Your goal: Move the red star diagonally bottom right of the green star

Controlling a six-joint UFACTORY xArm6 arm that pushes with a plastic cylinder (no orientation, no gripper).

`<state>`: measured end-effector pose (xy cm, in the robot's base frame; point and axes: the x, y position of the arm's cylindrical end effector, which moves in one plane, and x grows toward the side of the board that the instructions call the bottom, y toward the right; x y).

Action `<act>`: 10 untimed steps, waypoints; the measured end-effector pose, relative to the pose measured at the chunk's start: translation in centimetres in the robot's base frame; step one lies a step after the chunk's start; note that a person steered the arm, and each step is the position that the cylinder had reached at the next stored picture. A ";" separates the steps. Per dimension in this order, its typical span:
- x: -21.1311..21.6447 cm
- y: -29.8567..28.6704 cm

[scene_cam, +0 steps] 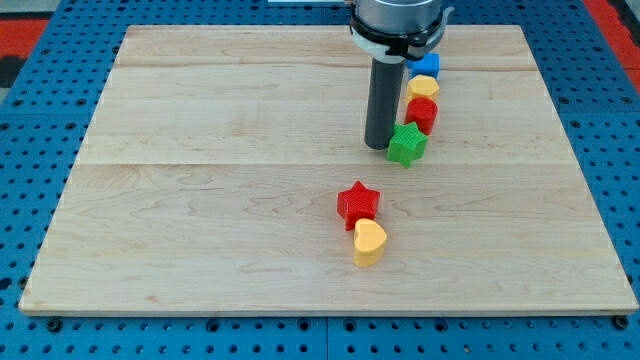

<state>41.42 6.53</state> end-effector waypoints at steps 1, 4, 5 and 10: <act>0.0 2.5; 3.3 -4.5; 6.3 -7.8; 9.4 1.2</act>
<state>50.80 7.77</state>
